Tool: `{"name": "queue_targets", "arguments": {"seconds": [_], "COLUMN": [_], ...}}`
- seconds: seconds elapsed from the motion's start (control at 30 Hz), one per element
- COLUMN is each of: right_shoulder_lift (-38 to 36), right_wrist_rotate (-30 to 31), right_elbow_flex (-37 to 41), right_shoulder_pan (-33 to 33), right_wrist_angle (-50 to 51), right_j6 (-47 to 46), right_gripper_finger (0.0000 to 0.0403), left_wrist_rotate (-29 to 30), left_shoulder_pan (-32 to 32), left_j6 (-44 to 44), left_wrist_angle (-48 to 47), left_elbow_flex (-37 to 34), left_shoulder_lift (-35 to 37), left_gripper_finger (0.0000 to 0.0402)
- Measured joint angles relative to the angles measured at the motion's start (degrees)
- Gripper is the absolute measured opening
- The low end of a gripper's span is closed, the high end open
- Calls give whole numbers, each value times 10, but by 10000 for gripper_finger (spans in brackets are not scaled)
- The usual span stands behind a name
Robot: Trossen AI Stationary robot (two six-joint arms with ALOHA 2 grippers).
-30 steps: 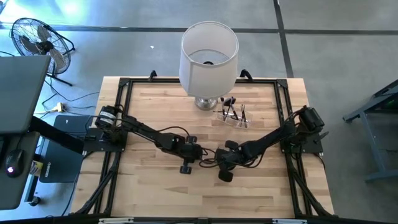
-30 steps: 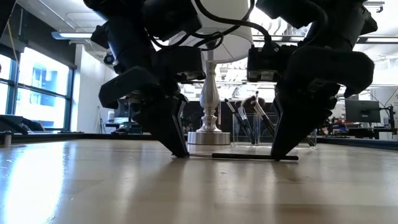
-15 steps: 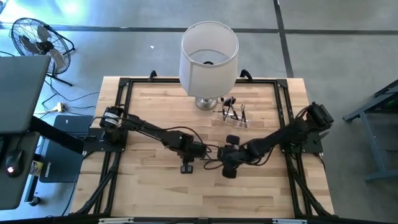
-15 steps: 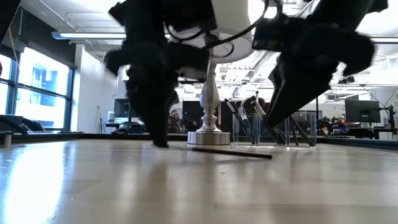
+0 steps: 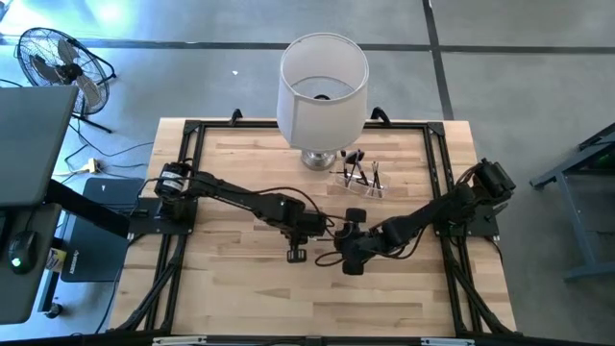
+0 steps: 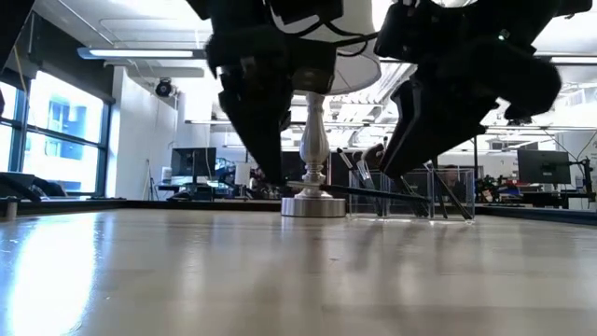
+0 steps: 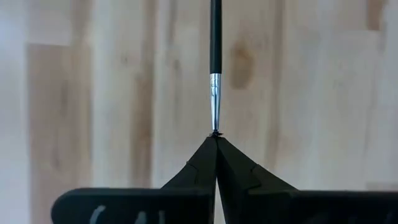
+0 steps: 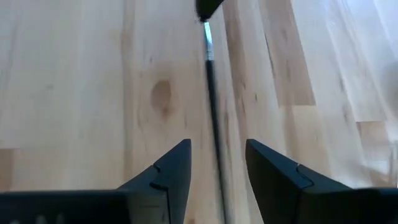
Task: Put items in baskets/containers
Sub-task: Put the lash brush into the transparent organizer
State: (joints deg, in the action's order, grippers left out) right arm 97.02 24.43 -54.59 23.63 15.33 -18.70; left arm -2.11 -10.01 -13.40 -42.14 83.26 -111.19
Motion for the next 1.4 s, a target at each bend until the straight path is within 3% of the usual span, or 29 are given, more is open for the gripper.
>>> {"name": "queue_targets", "arguments": {"seconds": [0.2, 0.47, 0.67, 0.87, 1.03, 1.23, 1.4], "right_shoulder_lift": [5, 5, 5, 5, 5, 5, 5], "right_wrist_rotate": [38, 96, 70, 83, 83, 41, 35], "right_elbow_flex": [0, 0, 0, -1, -1, -1, -1], "right_shoulder_pan": [0, 7, 8, 8, 8, 8, 8], "right_wrist_angle": [20, 32, 35, 64, 67, 67, 70], "right_j6": [25, 85, 117, 117, 115, 86, 70], "right_gripper_finger": [146, 145, 145, 142, 107, 13, 12], "left_wrist_rotate": [9, -107, -122, -126, -128, -129, -127], "left_shoulder_pan": [32, 52, 52, 52, 52, 51, 51], "left_j6": [-18, -93, -157, -184, -189, -198, -194], "left_wrist_angle": [4, 47, 95, 108, 107, 108, 121], "left_elbow_flex": [11, 20, 20, 20, 21, 21, 21], "left_shoulder_lift": [0, 1, 1, 1, 2, 2, 2], "left_gripper_finger": [0, 0, 0, 0, 0, 0, 7]}}
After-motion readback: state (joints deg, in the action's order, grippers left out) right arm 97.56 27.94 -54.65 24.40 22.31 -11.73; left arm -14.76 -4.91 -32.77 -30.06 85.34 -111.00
